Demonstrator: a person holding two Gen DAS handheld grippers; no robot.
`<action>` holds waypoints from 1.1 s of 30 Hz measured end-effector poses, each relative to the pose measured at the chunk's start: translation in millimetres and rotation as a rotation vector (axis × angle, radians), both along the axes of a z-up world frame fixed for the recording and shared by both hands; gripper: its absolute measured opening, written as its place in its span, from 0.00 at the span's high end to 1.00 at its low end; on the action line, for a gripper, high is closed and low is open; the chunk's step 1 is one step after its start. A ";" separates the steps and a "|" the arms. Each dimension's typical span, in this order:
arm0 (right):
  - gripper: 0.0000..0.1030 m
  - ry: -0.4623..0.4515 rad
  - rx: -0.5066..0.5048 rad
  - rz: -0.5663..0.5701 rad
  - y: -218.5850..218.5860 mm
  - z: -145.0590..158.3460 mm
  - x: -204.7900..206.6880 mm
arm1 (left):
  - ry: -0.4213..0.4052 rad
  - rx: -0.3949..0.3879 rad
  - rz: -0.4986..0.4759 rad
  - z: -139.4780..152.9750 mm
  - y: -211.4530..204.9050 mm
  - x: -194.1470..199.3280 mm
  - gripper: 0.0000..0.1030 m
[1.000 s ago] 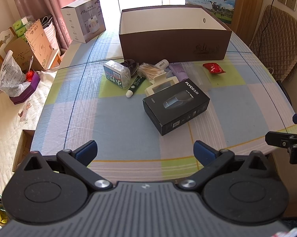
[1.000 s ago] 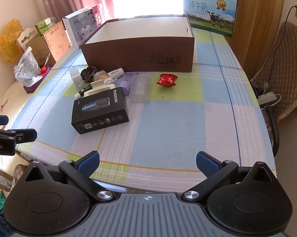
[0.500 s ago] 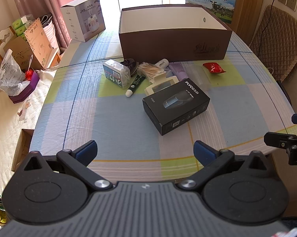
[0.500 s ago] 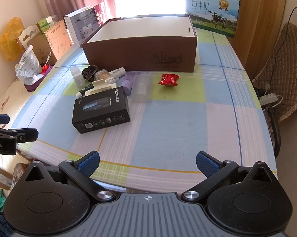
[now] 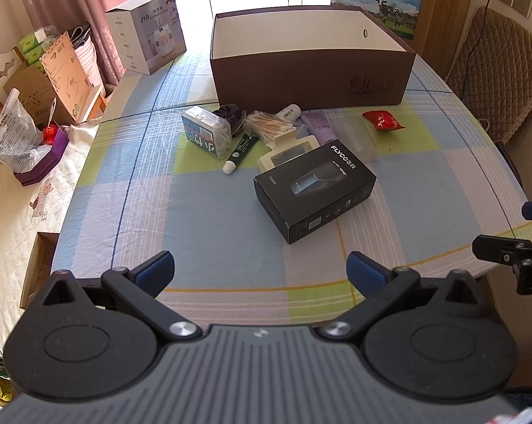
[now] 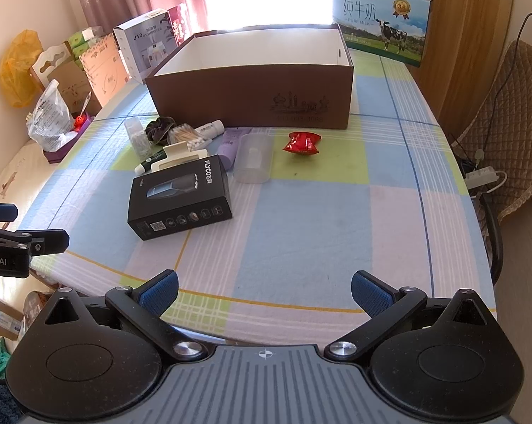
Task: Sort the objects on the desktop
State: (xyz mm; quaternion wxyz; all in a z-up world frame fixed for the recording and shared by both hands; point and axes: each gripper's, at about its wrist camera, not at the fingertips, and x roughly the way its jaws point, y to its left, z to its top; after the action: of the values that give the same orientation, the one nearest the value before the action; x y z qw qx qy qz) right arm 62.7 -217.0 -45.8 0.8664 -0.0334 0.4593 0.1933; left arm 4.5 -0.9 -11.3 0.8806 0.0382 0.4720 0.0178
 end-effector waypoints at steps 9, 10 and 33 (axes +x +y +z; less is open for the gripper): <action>0.02 0.000 -0.001 -0.002 0.5 -0.2 1.1 | 0.004 -0.001 -0.009 1.5 -0.6 5.0 0.01; 0.02 0.000 -0.001 -0.002 0.6 -0.2 1.1 | 0.005 -0.001 -0.010 1.6 -0.8 5.6 0.01; 0.02 0.004 0.007 -0.012 4.2 -2.5 15.4 | 0.009 -0.015 -0.039 1.6 -0.7 18.9 0.01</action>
State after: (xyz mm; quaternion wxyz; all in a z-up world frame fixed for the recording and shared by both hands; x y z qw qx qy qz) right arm 78.1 -212.7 -48.3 0.8667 -0.0274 0.4606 0.1896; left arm 23.3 -1.6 -9.7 0.8789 0.0406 0.4753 -0.0031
